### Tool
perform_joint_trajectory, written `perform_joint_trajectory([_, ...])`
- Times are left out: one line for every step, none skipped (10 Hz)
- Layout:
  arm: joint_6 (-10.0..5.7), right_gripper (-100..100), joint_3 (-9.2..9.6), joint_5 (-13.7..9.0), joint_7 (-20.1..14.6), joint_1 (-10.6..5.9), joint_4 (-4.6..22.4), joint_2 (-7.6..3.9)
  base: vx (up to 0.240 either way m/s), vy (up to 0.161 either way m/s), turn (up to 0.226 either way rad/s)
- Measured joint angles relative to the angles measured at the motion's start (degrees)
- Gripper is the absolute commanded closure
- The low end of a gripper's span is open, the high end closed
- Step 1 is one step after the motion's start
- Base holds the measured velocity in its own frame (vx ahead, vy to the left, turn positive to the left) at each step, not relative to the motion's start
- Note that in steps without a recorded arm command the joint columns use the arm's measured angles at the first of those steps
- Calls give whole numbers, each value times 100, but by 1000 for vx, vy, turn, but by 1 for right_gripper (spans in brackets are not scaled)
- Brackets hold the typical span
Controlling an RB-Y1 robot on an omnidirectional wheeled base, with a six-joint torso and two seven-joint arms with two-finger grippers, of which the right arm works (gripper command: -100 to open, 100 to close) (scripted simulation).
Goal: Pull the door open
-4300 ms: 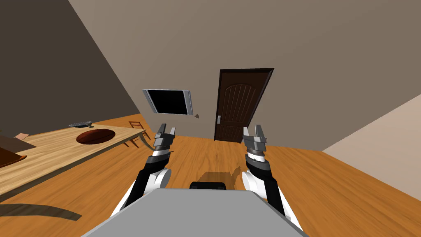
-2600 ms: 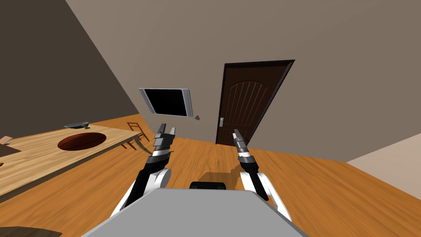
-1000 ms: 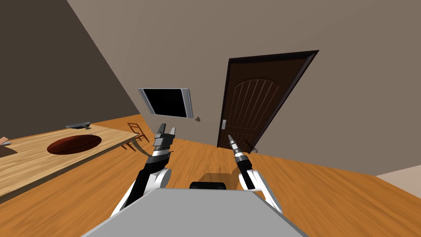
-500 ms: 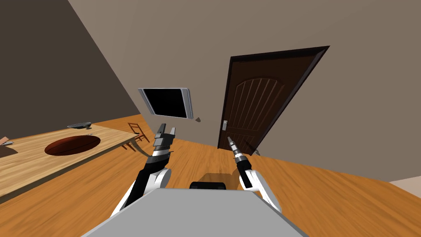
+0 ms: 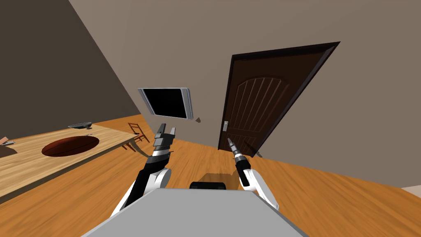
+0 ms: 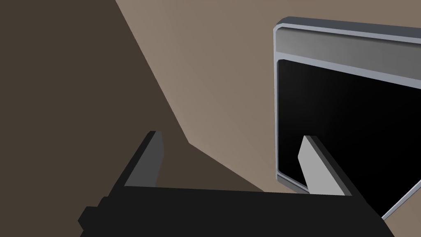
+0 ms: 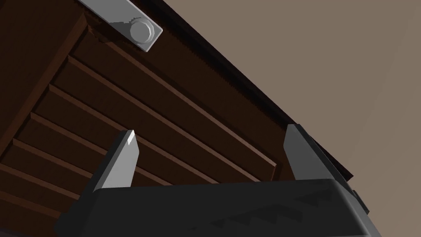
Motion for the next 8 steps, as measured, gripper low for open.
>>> perform_joint_trajectory([5,-100,-28,136,-25,10,50,33,63,-1,17])
perform_joint_trajectory([46,-100,-41,300,-79,-23,131,16,78,-1,36])
perform_joint_trajectory([133,-100,-32,480,-153,-36,203,17,65,-3,16])
perform_joint_trajectory([173,-100,-39,629,-189,-38,241,34,66,-9,25])
perform_joint_trajectory([234,-100,-38,799,-250,-42,285,7,78,-7,31])
perform_joint_trajectory([316,-100,-46,978,-333,-70,372,-3,58,-3,11])
perform_joint_trajectory([392,-100,-26,1112,-390,-93,412,-33,62,-4,21])
perform_joint_trajectory([478,-100,-13,1279,-453,-142,492,-55,75,-5,40])
